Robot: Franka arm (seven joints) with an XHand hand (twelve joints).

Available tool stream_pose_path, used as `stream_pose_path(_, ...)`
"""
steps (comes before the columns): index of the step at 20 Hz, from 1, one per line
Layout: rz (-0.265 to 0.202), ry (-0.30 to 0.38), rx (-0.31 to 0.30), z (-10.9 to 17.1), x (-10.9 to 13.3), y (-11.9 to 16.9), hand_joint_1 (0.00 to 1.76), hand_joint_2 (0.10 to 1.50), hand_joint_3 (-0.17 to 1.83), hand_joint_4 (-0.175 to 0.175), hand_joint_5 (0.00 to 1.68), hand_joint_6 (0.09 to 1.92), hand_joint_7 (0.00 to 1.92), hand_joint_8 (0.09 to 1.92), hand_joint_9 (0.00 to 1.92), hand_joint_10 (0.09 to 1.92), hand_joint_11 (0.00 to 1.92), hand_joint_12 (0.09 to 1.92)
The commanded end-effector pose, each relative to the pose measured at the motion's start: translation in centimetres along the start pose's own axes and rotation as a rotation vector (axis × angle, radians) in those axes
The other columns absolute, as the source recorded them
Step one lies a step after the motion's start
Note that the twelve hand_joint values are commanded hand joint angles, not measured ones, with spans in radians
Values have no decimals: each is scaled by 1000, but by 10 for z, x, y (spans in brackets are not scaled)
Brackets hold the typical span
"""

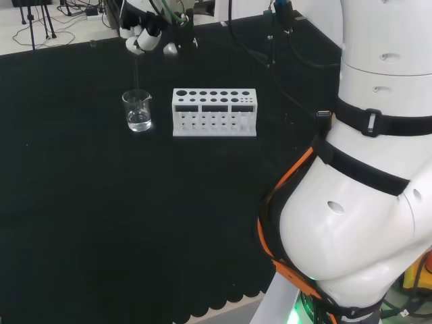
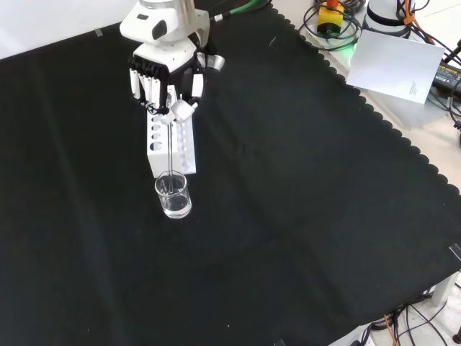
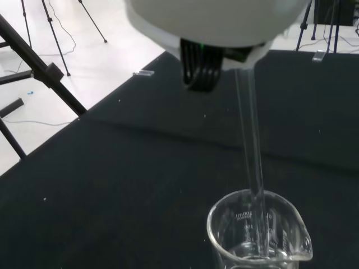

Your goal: Stir in the beaker to the left of the white test tube rack with the glass rod.

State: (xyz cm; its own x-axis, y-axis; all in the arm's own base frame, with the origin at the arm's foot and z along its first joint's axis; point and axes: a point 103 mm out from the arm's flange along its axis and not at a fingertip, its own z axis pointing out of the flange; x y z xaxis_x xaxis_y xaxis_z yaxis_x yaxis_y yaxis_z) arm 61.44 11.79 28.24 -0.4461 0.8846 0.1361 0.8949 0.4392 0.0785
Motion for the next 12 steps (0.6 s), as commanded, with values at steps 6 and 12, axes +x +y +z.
stream_pose_path(6,20,2,39,10,-13,-6,1330,579,796,-175,1261,495,1352,858,1705,679,1318,702)
stream_pose_path(12,8,0,57,15,-4,-7,1329,579,797,-175,1260,497,1351,860,1704,681,1318,700)
